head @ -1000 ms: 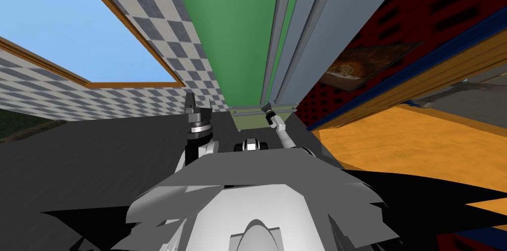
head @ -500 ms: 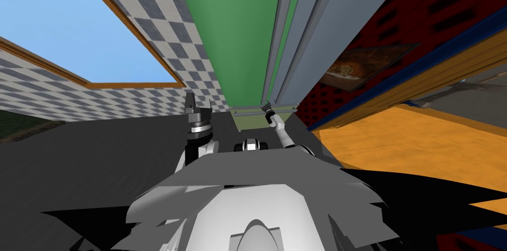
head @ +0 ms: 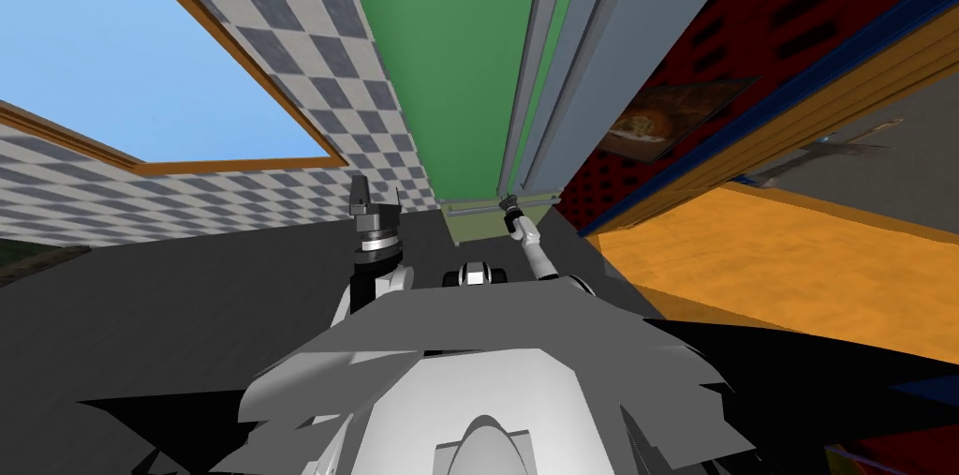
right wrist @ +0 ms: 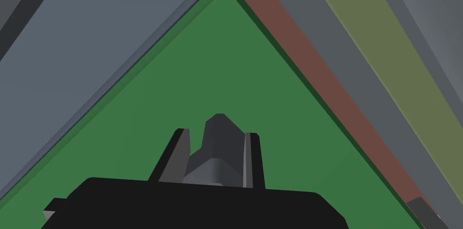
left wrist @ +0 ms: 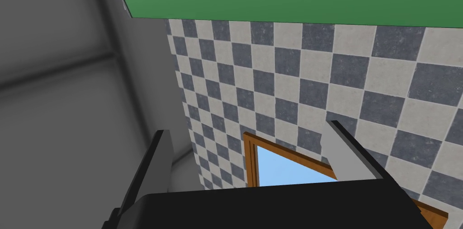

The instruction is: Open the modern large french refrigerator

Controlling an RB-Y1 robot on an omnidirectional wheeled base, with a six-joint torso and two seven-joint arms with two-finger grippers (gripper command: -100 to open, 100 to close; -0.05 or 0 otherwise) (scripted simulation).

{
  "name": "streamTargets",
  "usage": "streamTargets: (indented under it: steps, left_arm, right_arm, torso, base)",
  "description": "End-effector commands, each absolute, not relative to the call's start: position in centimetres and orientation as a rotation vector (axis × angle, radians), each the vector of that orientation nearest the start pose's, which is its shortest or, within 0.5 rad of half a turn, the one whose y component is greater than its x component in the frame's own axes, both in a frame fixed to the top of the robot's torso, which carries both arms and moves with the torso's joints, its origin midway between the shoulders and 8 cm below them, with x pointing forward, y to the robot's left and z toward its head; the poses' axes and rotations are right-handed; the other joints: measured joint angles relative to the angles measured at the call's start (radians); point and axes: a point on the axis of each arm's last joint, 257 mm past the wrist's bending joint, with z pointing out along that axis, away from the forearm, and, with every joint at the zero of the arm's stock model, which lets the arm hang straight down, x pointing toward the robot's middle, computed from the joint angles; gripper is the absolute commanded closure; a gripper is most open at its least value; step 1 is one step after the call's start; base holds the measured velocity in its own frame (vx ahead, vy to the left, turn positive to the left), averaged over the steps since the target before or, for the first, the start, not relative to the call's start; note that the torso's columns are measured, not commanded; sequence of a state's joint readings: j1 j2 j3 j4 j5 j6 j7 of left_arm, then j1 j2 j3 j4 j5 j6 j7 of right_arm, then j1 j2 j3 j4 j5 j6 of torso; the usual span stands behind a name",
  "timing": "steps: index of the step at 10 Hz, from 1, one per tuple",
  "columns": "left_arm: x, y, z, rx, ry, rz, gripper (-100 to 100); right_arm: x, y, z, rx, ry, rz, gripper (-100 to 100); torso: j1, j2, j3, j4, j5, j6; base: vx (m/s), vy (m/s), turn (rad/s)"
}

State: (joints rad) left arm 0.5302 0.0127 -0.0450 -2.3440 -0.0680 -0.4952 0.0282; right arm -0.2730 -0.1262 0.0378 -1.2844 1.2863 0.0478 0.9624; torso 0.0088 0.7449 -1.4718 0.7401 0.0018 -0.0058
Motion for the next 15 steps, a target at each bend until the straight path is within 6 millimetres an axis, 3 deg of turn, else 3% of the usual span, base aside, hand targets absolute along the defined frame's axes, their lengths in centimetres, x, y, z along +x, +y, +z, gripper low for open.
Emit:
streamTargets:
  steps: [1, 5, 6, 7, 9, 15]
  left_arm:
    - [33.3, 25.6, 4.1, -0.597, 0.634, -1.328, 0]
    - [33.3, 25.6, 4.1, -0.597, 0.634, -1.328, 0]
    - [33.3, 25.6, 4.1, -0.597, 0.634, -1.328, 0]
    - [33.3, 25.6, 4.1, -0.597, 0.634, -1.328, 0]
    - [33.3, 25.6, 4.1, -0.597, 0.634, -1.328, 0]
    - [33.3, 25.6, 4.1, -0.597, 0.634, -1.328, 0]
  right_arm:
    - [61.3, -23.1, -22.3, -0.646, 1.513, -0.643, 100]
    - [61.0, -26.3, -22.2, -0.568, 1.558, -0.724, 100]
    - [60.8, -26.1, -22.9, -0.582, 1.564, -0.712, 100]
    - [60.4, -27.2, -23.2, -0.557, 1.584, -0.738, 100]
    - [60.2, -28.0, -23.1, -0.536, 1.591, -0.759, 100]
    - [58.7, -32.1, -22.4, -0.425, 1.629, -0.865, 100]
  torso:
    - [-0.003, -0.003, -0.002, 0.001, 0.0, 0.001]
    - [-0.004, -0.005, -0.003, 0.002, 0.001, 0.002]
    - [-0.005, -0.005, -0.003, 0.003, 0.001, 0.003]
    - [-0.012, -0.008, -0.005, 0.003, -0.001, 0.002]
    - [-0.003, -0.006, -0.004, 0.0, 0.001, 0.007]
    - [-0.004, -0.008, -0.004, 0.002, 0.001, -0.002]
  base:
    - [-0.17, 0.25, -0.121]
    - [-0.166, 0.236, -0.114]
    - [-0.076, 0.101, -0.045]
    - [-0.047, 0.11, -0.067]
    - [-0.051, 0.212, -0.106]
    - [-0.057, 0.223, -0.093]
